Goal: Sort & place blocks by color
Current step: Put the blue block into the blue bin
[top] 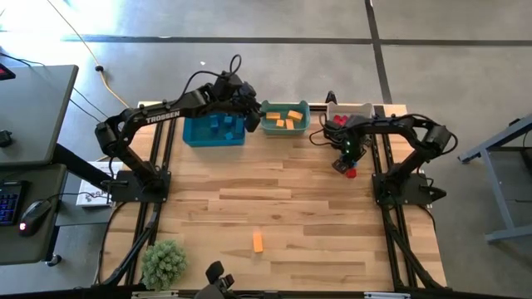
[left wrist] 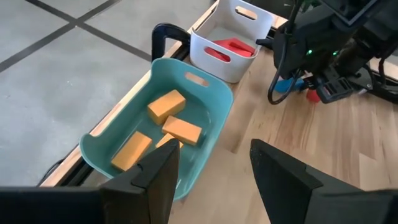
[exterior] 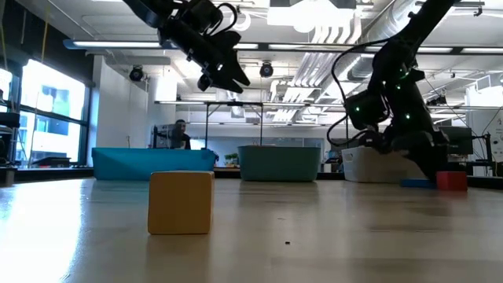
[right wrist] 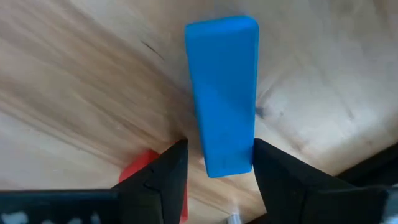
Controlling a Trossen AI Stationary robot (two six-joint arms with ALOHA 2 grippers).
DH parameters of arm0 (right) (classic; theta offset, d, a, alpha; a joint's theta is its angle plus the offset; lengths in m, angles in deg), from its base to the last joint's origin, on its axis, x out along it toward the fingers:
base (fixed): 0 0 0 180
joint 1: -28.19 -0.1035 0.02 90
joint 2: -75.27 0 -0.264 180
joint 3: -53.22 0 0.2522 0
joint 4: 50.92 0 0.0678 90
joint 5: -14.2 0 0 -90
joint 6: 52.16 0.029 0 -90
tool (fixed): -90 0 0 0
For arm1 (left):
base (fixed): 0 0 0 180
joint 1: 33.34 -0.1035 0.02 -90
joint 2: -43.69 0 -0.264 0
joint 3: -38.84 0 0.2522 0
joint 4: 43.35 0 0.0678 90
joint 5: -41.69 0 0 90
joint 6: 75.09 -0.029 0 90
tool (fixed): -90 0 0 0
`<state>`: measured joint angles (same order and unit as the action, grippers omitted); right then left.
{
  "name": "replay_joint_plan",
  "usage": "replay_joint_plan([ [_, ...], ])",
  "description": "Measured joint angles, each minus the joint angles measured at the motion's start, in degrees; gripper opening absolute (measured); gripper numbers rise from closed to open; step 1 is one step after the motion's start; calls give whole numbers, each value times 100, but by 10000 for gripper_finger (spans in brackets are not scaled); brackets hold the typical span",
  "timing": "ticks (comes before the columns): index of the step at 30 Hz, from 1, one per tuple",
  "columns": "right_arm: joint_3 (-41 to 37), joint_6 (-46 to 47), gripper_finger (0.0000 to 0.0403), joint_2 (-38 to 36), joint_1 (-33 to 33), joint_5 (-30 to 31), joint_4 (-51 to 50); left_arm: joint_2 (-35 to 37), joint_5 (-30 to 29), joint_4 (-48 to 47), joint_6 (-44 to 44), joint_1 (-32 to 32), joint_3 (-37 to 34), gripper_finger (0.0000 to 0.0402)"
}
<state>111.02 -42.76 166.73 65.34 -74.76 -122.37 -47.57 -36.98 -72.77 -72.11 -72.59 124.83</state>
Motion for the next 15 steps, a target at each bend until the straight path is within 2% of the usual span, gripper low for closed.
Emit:
replay_joint_plan([
  [5, -157, 231, 155, -24, 0, -26, 102, 0, 1, 2, 139, 0, 0, 186],
  [11, -157, 279, 73, -24, -2, -58, 189, 0, 2, 4, 434, 7, 0, 186],
  [15, -162, 282, 71, -22, -2, -33, 189, -2, 4, 4, 843, 9, 0, 186],
])
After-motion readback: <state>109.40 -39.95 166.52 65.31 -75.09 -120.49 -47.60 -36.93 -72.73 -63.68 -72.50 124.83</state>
